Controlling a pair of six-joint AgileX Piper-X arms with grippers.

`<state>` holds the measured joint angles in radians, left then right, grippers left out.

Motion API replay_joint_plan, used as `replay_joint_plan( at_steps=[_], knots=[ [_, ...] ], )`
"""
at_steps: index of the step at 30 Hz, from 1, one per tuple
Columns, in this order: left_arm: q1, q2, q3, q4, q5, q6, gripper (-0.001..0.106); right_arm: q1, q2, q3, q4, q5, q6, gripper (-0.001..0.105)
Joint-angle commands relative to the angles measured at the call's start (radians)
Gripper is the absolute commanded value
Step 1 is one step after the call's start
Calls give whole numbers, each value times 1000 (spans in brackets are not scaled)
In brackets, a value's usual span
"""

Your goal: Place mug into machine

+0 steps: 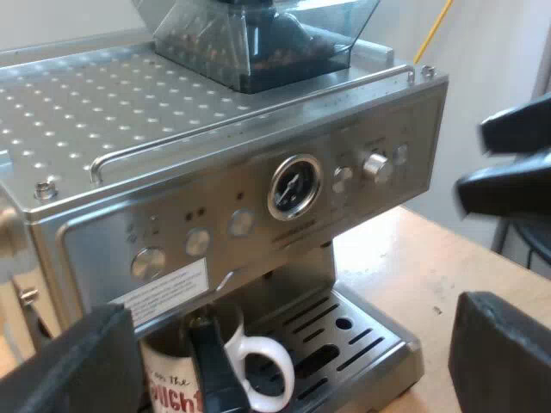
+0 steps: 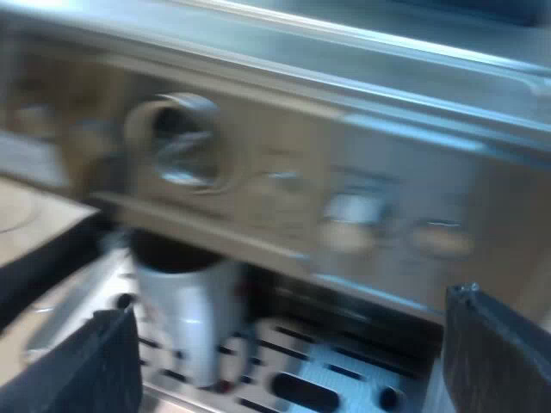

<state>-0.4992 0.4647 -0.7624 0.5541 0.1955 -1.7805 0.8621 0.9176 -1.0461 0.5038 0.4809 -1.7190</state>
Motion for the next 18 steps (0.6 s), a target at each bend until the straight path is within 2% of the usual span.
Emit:
replay_joint_plan(
  at_steps=[1, 7, 9, 12, 16, 17, 18],
  knots=[
    [-1, 11, -9, 17, -51, -13, 79, -71, -62, -10, 74, -64, 0, 72],
    [7, 18, -9, 35, -73, -20, 79, -224, -155, -10, 188, -128, -5, 72],
    [29, 18, -9, 54, -79, -30, 79, -272, -181, -10, 209, -142, -11, 72],
    [98, 18, -9, 93, -78, -35, 79, -356, -220, -10, 250, -215, -12, 72],
    [181, 18, -17, 137, -32, -35, 79, -445, -253, -10, 299, -268, -12, 72],
    [237, 18, -26, 164, 15, -35, 79, -457, -257, -10, 306, -272, -12, 72],
    [253, 18, -28, 171, 27, -35, 79, -501, -272, -10, 332, -293, -17, 72]
  ],
)
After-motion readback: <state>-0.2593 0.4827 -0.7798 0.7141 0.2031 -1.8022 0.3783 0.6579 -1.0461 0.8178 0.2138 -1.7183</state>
